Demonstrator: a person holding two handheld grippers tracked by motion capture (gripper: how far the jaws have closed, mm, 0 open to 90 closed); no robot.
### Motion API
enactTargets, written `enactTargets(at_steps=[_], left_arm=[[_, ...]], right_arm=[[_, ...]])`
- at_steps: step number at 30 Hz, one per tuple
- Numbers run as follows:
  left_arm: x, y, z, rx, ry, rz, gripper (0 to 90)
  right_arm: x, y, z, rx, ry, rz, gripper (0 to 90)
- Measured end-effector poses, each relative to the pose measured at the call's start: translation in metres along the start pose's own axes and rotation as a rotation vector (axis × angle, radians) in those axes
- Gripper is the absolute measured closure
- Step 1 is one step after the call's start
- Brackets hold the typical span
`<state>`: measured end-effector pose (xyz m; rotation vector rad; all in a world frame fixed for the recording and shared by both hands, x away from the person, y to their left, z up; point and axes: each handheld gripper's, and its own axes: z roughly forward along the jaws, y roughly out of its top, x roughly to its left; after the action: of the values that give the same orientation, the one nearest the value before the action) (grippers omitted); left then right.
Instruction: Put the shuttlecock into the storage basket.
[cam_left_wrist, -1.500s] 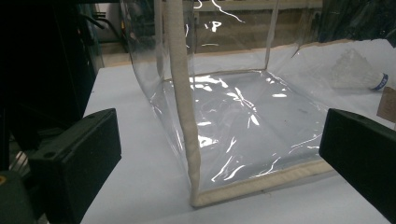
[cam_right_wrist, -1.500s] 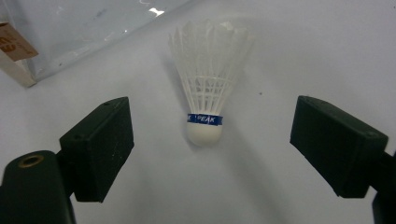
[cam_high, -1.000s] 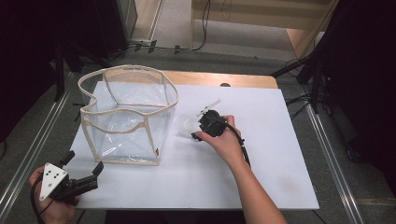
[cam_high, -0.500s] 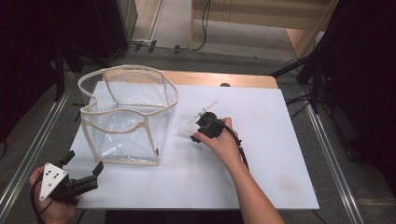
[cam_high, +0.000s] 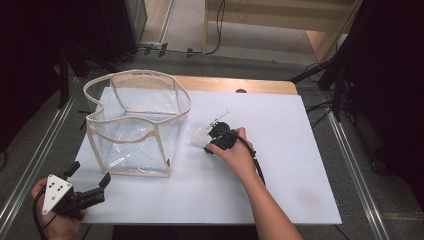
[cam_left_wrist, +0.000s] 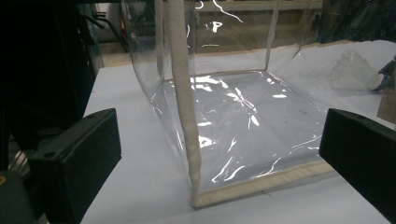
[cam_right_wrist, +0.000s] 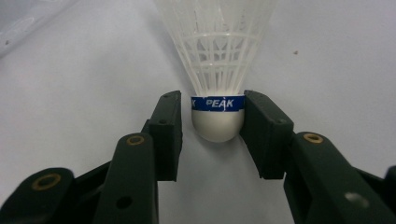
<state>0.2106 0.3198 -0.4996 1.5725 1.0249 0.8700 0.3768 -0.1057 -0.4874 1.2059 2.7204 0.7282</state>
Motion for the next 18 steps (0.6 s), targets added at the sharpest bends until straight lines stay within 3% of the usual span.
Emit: enactTargets(at_steps=[18], left_arm=[[0.0, 0.0, 0.0, 0.0, -0.001, -0.001, 0.0]], right_arm=[[-0.003, -0.002, -0.011, -0.035, 0.001, -0.007, 62.6]])
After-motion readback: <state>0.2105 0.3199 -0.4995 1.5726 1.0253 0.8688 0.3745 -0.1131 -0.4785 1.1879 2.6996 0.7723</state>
